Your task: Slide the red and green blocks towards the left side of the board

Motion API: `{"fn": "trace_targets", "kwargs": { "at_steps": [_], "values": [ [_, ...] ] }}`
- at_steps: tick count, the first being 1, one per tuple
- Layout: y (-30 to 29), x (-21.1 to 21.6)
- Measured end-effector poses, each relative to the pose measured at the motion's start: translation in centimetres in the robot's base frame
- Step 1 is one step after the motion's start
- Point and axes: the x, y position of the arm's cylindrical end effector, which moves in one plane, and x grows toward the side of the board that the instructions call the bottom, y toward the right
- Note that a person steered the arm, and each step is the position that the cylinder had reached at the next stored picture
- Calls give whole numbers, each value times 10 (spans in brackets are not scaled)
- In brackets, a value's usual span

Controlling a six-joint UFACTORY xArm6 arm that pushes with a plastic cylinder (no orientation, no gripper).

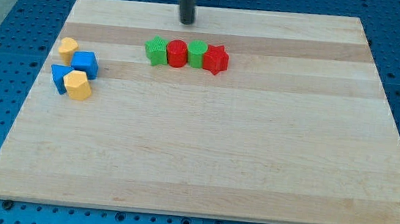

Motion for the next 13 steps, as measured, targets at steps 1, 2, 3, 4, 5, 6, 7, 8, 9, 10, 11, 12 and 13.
{"fn": "trace_targets", "kwargs": {
  "at_steps": [1, 2, 3, 4, 5, 6, 7, 8, 9, 10, 11, 12, 13],
  "values": [
    [70, 47],
    [91, 70],
    [91, 83],
    [91, 96],
    [91, 97],
    [88, 99],
    [78, 99],
    [61, 99],
    [42, 99],
    [24, 99],
    [7, 99],
    [-10, 99],
    [-26, 99]
  ]
}}
